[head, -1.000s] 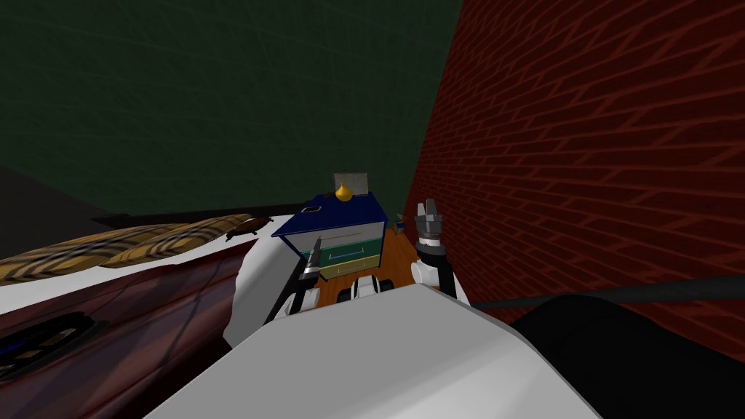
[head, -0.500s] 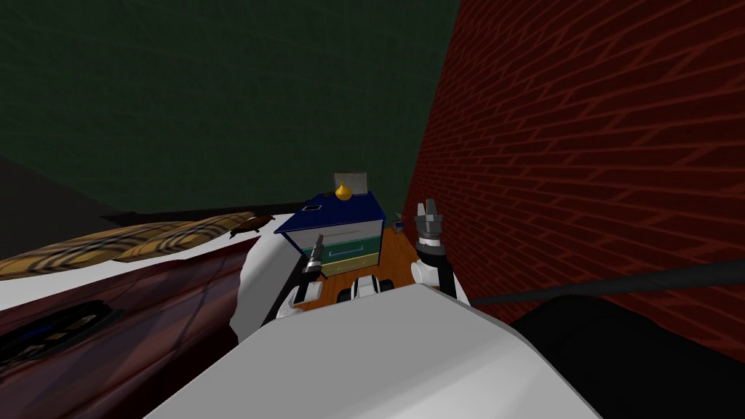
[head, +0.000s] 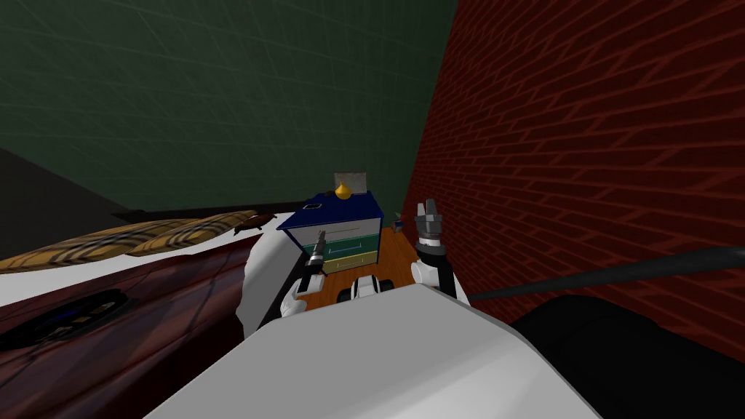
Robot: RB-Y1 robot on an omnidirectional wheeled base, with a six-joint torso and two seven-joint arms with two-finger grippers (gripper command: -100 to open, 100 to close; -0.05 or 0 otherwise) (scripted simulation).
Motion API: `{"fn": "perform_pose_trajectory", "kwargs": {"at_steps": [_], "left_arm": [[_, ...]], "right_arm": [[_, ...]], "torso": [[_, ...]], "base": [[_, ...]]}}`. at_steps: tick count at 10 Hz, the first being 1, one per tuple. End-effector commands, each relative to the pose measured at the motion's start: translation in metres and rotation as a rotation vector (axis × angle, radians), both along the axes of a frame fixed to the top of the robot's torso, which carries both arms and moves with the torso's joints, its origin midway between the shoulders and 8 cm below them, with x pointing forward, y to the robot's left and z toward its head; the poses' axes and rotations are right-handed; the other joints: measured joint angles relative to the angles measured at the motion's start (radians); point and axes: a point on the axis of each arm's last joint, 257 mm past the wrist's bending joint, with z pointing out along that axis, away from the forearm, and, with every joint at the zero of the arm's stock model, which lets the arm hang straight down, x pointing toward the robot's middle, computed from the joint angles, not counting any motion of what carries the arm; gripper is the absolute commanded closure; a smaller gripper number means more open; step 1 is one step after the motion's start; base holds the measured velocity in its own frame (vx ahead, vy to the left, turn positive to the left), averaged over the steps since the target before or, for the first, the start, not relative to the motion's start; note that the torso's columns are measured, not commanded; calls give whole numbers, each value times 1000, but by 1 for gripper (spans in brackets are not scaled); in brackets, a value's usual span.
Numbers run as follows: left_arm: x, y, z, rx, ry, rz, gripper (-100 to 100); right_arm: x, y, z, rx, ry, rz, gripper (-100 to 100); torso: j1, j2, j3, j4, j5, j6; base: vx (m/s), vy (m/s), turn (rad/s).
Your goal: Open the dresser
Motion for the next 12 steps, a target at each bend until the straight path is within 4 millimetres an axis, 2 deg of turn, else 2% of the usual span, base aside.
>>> {"fn": "perform_pose_trajectory", "kwargs": {"at_steps": [1,5,6,8,9,10,12], "left_arm": [[12,-4,2,-9,25,1,-100],[26,-21,4,-53,56,0,-100],[24,-16,6,-41,47,0,-100],[36,-15,17,-43,51,1,-100],[32,-16,15,-42,49,1,-100],[27,-16,8,-43,51,1,100],[31,-16,12,-45,54,-2,100]], "right_arm": [[0,0,0,0,0,0,0],[0,0,0,0,0,0,0],[0,0,0,0,0,0,0],[0,0,0,0,0,0,0],[0,0,0,0,0,0,0],[0,0,0,0,0,0,0],[0,0,0,0,0,0,0]], "torso": [[0,0,0,0,0,0],[0,0,0,0,0,0],[0,0,0,0,0,0],[1,-4,-2,-1,0,0],[0,-4,-3,-1,0,0],[1,-1,-1,0,0,0],[-1,5,3,4,-2,1]], "base": [[-47,-23,9],[-43,-19,8],[-19,-14,0],[55,-8,-6],[35,-10,-1],[-31,8,7],[-59,3,13]]}}
